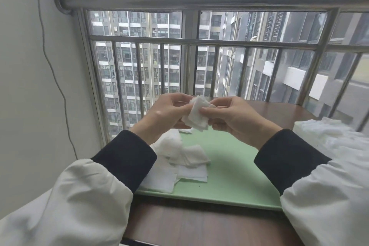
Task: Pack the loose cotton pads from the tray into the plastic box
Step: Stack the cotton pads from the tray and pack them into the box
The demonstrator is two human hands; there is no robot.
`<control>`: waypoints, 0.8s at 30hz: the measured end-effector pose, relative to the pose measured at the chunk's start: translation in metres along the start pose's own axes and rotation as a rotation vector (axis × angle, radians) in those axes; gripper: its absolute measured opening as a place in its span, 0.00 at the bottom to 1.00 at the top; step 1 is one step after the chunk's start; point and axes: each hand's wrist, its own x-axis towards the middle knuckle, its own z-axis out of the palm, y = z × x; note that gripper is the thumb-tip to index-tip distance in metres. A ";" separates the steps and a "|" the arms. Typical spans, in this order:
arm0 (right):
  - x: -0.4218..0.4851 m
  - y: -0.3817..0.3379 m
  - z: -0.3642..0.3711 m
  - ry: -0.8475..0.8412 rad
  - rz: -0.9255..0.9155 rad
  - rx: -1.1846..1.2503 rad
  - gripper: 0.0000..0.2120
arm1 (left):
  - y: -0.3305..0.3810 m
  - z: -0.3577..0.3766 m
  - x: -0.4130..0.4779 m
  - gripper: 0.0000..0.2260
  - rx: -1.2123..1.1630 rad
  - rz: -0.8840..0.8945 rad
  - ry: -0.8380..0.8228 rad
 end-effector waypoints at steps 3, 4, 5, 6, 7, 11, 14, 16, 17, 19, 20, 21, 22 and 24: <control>-0.003 -0.001 0.003 0.010 0.013 0.028 0.16 | 0.000 0.000 0.000 0.08 0.003 0.007 0.006; -0.004 -0.002 0.005 0.018 0.014 0.025 0.16 | 0.001 0.001 0.000 0.08 0.006 0.008 0.006; -0.004 -0.002 0.007 0.028 0.013 0.023 0.15 | 0.001 0.000 -0.001 0.08 0.005 0.009 0.005; -0.006 -0.003 0.008 0.042 0.008 0.021 0.14 | 0.004 0.001 -0.002 0.09 0.003 0.013 0.002; -0.006 -0.004 0.009 0.052 0.003 0.023 0.13 | 0.005 0.001 -0.002 0.10 -0.003 0.019 0.002; -0.011 -0.009 0.011 0.123 -0.049 0.021 0.15 | 0.019 0.004 -0.005 0.09 -0.015 0.034 0.014; -0.019 -0.015 0.009 0.171 -0.104 -0.009 0.09 | 0.033 0.009 -0.009 0.14 -0.035 0.009 0.007; -0.027 -0.020 0.006 0.200 -0.126 -0.046 0.10 | 0.044 0.016 -0.014 0.21 -0.017 0.016 -0.021; -0.033 -0.023 0.004 0.222 -0.131 -0.068 0.12 | 0.048 0.020 -0.018 0.24 0.009 0.028 -0.033; -0.044 -0.029 -0.002 0.272 -0.144 -0.151 0.15 | 0.056 0.027 -0.025 0.26 0.035 0.051 -0.055; -0.050 -0.033 -0.005 0.296 -0.155 -0.217 0.16 | 0.059 0.031 -0.026 0.25 0.038 0.059 -0.068; -0.055 -0.037 -0.009 0.313 -0.175 -0.288 0.17 | 0.063 0.034 -0.028 0.25 0.044 0.063 -0.079; -0.061 -0.042 -0.014 0.323 -0.199 -0.356 0.18 | 0.066 0.039 -0.030 0.25 0.056 0.067 -0.095; -0.076 -0.056 -0.027 0.288 -0.218 -0.474 0.19 | 0.075 0.051 -0.036 0.24 0.087 0.075 -0.132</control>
